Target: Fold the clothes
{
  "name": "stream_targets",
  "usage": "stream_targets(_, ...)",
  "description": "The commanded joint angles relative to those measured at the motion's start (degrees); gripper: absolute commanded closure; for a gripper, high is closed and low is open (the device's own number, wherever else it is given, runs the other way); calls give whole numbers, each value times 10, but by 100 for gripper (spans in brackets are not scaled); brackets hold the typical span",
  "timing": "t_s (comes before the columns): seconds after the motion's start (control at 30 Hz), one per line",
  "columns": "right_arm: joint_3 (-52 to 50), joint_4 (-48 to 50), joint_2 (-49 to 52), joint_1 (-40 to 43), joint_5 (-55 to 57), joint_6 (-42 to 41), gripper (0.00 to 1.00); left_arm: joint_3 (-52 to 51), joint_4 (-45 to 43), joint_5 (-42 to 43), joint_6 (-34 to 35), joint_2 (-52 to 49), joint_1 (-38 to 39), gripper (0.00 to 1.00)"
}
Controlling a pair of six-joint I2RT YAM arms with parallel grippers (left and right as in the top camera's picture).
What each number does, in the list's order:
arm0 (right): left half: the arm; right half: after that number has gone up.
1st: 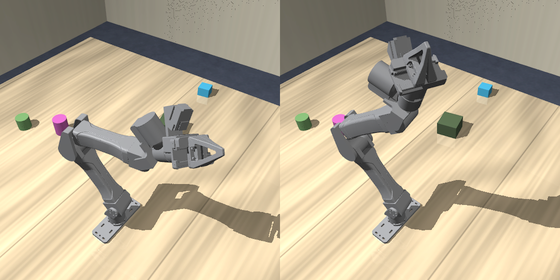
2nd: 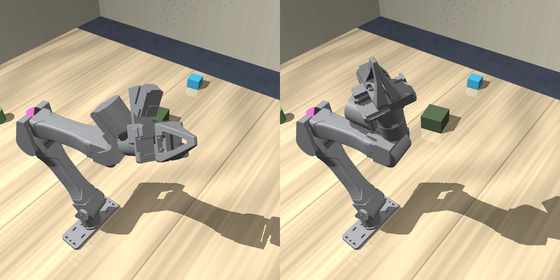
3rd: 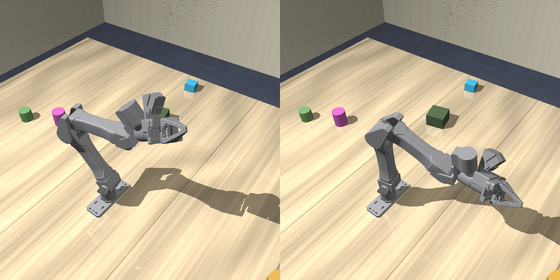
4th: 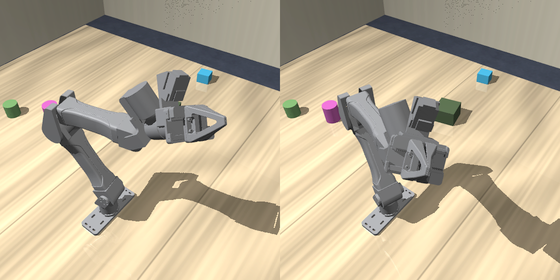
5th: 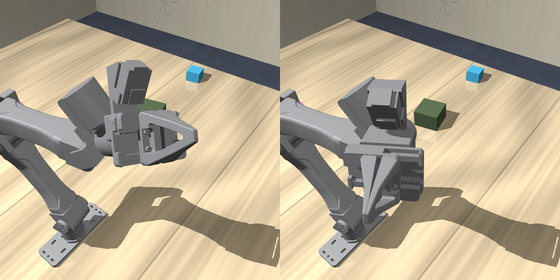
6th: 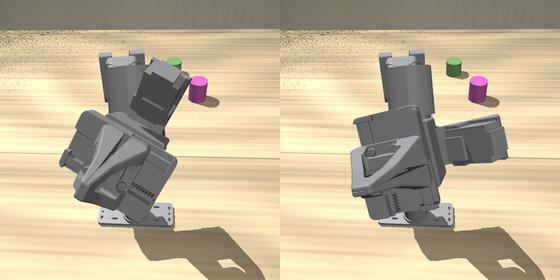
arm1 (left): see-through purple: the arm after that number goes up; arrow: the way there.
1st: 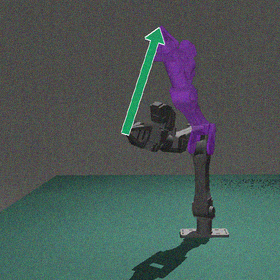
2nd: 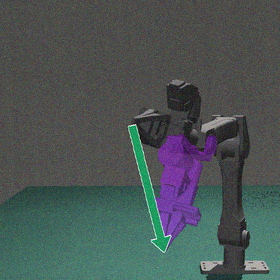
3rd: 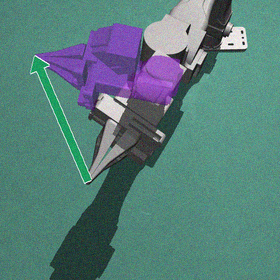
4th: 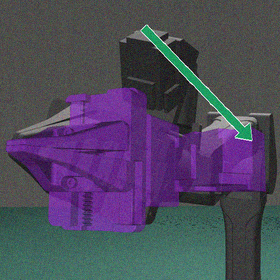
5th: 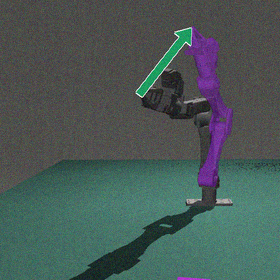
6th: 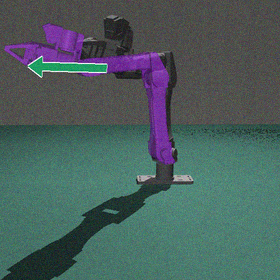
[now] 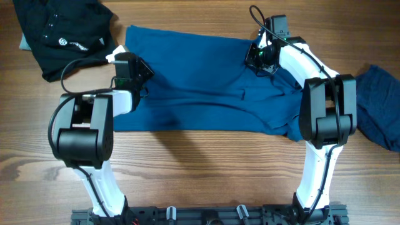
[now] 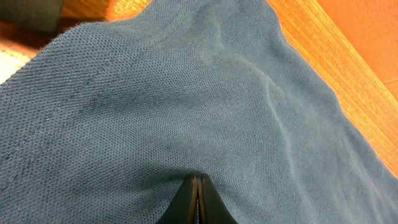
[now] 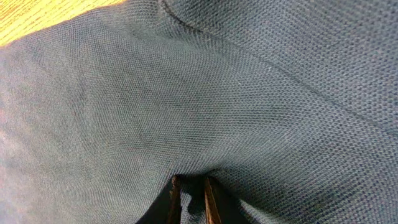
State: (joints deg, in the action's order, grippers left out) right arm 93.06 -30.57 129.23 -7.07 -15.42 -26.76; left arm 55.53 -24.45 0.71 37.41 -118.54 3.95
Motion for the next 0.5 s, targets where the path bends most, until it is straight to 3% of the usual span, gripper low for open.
stream_targets(0.0, 2, 4, 31, -5, 13, 20, 82, -7, 18, -35, 3, -35, -7, 96)
stream_targets(0.1, 3, 2, 32, -4, 17, 47, 76, -7, 33, -45, 3, -35, -14, 96)
stream_targets(0.13, 5, -6, 31, -3, 17, 59, 68, -7, 43, -45, 3, -35, -19, 94)
stream_targets(0.23, 25, -43, 29, 3, 25, 60, 58, -7, 61, -44, -26, -35, -31, 78)
stream_targets(0.3, 49, -76, 24, 11, 40, 60, 50, -7, 68, -44, -54, -33, -39, 63)
stream_targets(0.33, 62, -92, 19, 17, 44, 63, 42, -7, 75, -44, -61, -29, -43, 60)
stream_targets(0.37, 76, -108, 13, 24, 45, 71, 27, -7, 82, -43, -68, -23, -47, 55)
stream_targets(0.4, 89, -121, 8, 29, 45, 76, 20, -7, 86, -41, -73, -17, -50, 45)
stream_targets(0.43, 110, -141, 0, 35, 44, 84, 15, -7, 92, -40, -77, -5, -53, 27)
stream_targets(0.47, 126, -153, -7, 40, 39, 94, 12, -7, 93, -37, -84, 7, -54, 20)
